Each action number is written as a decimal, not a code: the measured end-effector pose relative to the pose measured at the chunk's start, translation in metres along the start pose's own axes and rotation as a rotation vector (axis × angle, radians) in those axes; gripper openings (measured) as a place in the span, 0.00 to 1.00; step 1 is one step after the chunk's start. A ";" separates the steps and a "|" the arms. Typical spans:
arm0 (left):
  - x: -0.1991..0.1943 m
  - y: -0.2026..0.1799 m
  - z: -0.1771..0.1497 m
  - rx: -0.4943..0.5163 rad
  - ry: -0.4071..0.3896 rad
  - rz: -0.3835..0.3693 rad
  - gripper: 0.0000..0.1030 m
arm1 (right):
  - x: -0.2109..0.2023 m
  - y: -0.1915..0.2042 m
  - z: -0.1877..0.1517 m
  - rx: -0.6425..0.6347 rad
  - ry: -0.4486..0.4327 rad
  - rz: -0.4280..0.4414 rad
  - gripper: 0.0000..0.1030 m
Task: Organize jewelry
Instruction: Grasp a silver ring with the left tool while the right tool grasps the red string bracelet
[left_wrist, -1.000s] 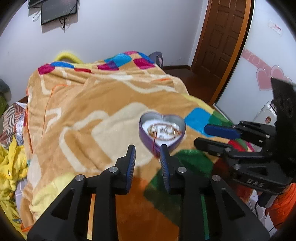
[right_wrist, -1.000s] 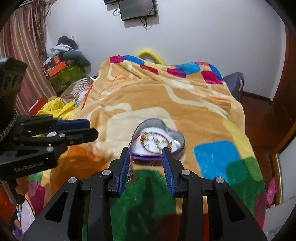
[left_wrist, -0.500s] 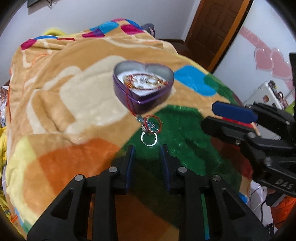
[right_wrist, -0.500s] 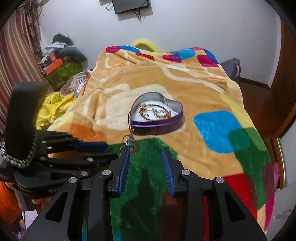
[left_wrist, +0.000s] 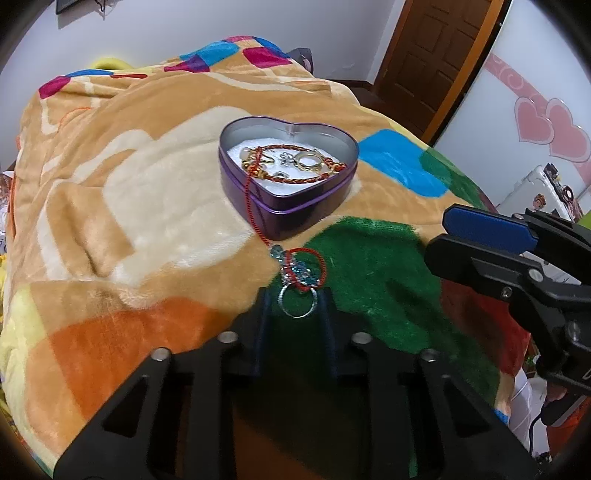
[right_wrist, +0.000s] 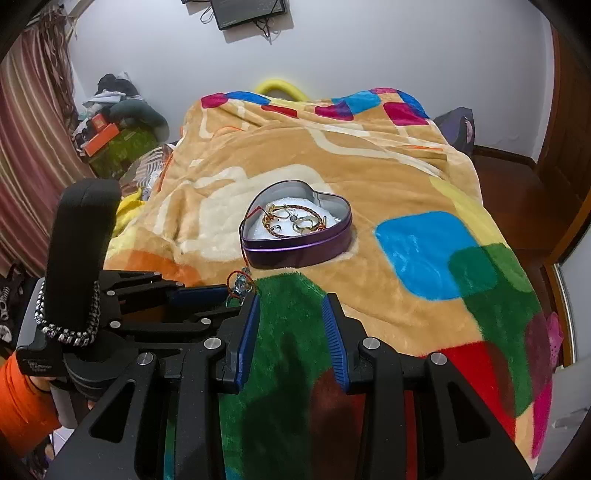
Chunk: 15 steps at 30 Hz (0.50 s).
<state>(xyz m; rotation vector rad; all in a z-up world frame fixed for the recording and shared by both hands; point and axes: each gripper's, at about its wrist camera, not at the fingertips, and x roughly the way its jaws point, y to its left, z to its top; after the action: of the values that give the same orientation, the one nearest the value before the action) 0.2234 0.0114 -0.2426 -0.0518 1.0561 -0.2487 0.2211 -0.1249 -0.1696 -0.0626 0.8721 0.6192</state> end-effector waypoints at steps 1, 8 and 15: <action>-0.001 0.001 -0.001 -0.001 -0.002 -0.004 0.20 | 0.001 0.000 0.000 0.001 0.002 0.003 0.31; -0.014 0.006 -0.004 -0.006 -0.025 0.011 0.19 | 0.014 0.006 0.004 0.003 0.025 0.030 0.31; -0.045 0.023 -0.014 -0.021 -0.075 0.037 0.19 | 0.030 0.014 0.009 0.008 0.047 0.063 0.31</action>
<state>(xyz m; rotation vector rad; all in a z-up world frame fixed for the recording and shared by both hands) 0.1948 0.0451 -0.2150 -0.0602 0.9842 -0.2003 0.2341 -0.0960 -0.1831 -0.0429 0.9247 0.6749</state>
